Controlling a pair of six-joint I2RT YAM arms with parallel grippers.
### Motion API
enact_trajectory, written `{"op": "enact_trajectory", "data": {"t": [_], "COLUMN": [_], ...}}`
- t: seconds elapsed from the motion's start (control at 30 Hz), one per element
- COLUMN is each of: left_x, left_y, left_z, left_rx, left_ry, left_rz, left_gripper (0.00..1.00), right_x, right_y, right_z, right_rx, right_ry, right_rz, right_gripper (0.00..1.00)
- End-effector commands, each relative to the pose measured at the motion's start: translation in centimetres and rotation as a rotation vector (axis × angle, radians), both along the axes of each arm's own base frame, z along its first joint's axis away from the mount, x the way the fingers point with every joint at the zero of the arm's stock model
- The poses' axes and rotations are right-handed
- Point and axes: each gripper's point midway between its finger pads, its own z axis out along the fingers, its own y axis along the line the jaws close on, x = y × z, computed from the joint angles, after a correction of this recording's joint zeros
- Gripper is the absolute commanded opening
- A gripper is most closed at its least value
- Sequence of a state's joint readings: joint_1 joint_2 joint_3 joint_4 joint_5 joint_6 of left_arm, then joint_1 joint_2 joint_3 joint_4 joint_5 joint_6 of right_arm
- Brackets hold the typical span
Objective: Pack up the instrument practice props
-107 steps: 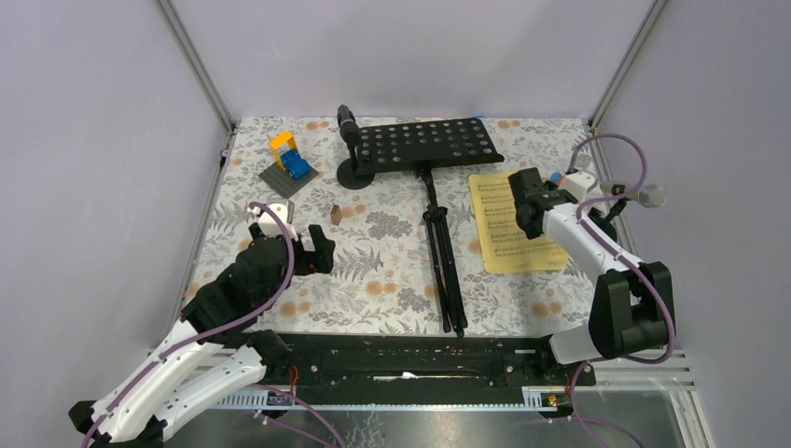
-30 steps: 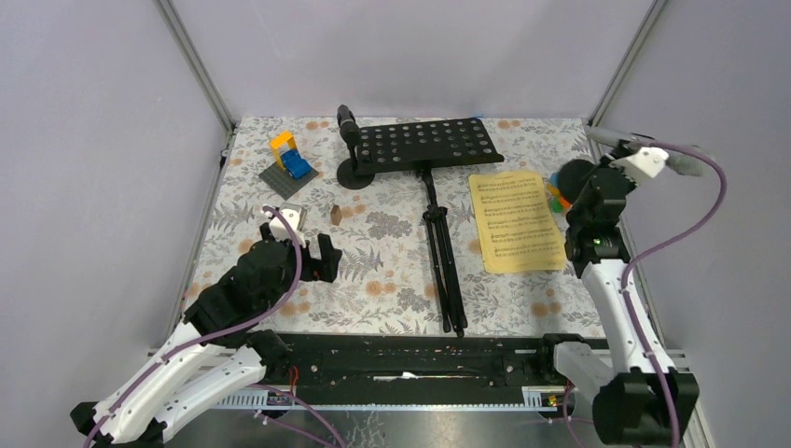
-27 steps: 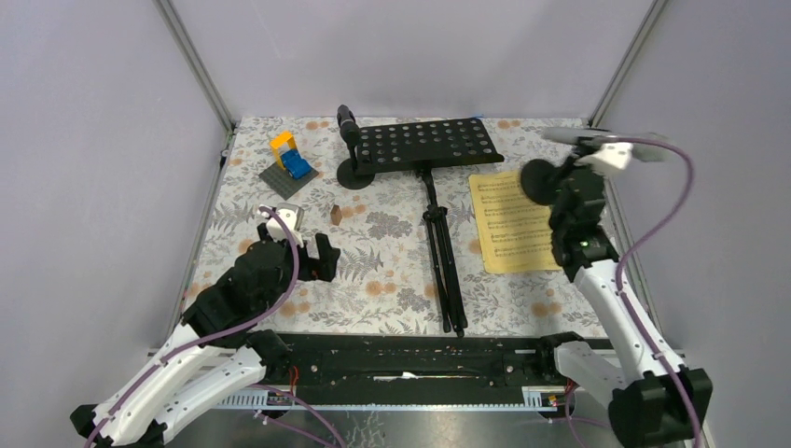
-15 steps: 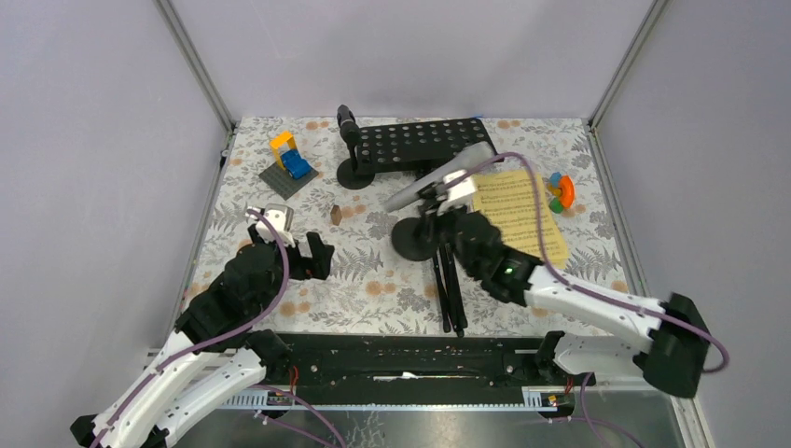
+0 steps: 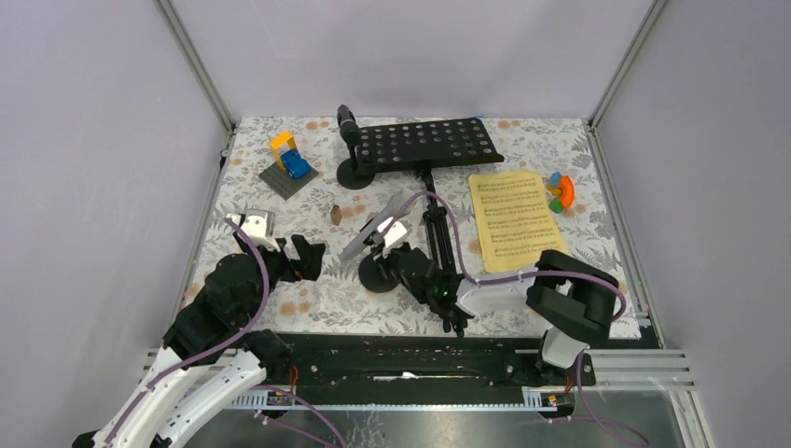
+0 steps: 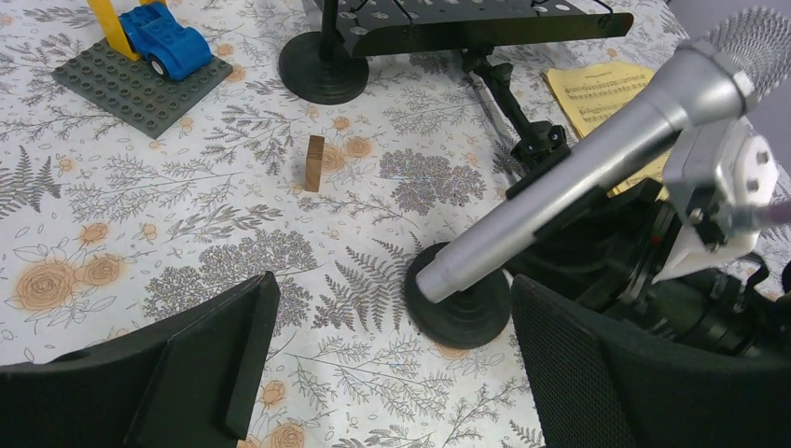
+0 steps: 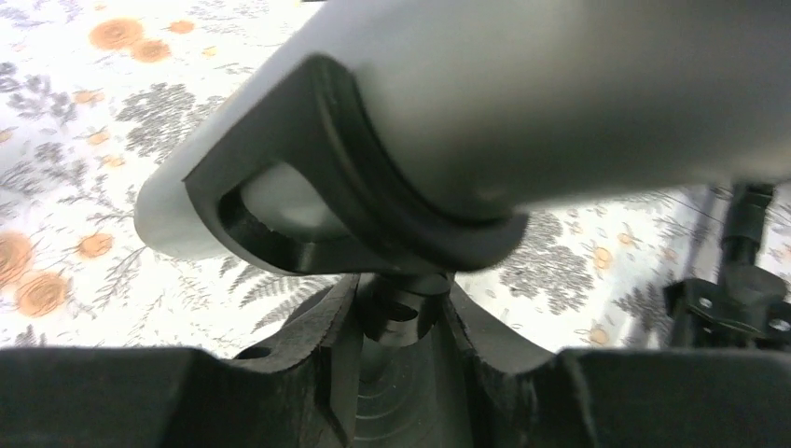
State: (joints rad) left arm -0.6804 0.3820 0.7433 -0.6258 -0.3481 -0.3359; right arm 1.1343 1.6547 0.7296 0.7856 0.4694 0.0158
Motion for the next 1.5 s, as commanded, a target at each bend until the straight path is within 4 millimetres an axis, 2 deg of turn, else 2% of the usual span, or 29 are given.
{"op": "enact_trajectory", "data": {"t": [0.0,0.1,0.17,0.27,0.37,0.53,0.67,0.73,0.87,1.03,1.2,1.33,1.4,1.47], "left_x": [0.5,0.6,0.6,0.5,0.3,0.5,1.0,1.3,1.4,1.2,1.4,2.3,2.0,1.4], "left_y": [-0.9,-1.2,-1.3,-1.5,-2.1,-3.4,-5.0,-5.9,-8.2,-9.2,-7.9,-3.9,-2.9,-2.8], "left_z": [0.7,0.5,0.4,0.6,1.0,2.6,4.1,4.6,4.9,5.3,5.4,5.8,5.3,5.1], "left_rx": [-0.006,0.001,0.003,-0.006,-0.028,-0.065,-0.040,-0.009,0.048,0.017,-0.090,-0.262,-0.289,-0.321], "left_ry": [-0.027,-0.017,-0.014,-0.022,-0.049,-0.151,-0.250,-0.294,-0.346,-0.373,-0.331,-0.231,-0.194,-0.179], "left_rz": [-0.033,-0.047,-0.049,-0.064,-0.102,-0.165,-0.251,-0.296,-0.423,-0.467,-0.364,-0.080,-0.028,-0.032], "left_gripper": [0.99,0.99,0.99,0.99,0.99,0.99,0.99,0.99,0.99,0.99,0.99,0.99,0.99,0.99], "right_x": [-0.9,-1.8,-2.1,-2.7,-3.7,-6.8,-8.8,-9.4,-9.3,-8.2,-5.9,-4.5,-3.9,-3.4], "right_y": [3.4,4.0,3.8,3.0,2.3,0.4,-1.8,-2.5,-3.5,-3.9,-3.9,-3.4,-3.1,-2.9], "right_z": [5.8,5.1,5.0,4.7,4.4,4.1,5.3,6.5,10.1,13.5,14.6,14.9,15.0,15.2], "right_rx": [0.174,0.150,0.151,0.147,0.141,0.172,0.286,0.347,0.559,0.806,0.922,0.972,0.987,1.007], "right_ry": [-0.178,-0.166,-0.147,-0.102,-0.058,0.066,0.183,0.228,0.290,0.306,0.305,0.299,0.296,0.288], "right_rz": [0.064,0.098,0.102,0.104,0.136,0.216,0.211,0.208,0.140,0.068,-0.061,-0.136,-0.161,-0.184], "right_gripper": [0.11,0.38,0.53,0.81,0.96,1.00,1.00,1.00,1.00,1.00,1.00,1.00,1.00,0.99]}}
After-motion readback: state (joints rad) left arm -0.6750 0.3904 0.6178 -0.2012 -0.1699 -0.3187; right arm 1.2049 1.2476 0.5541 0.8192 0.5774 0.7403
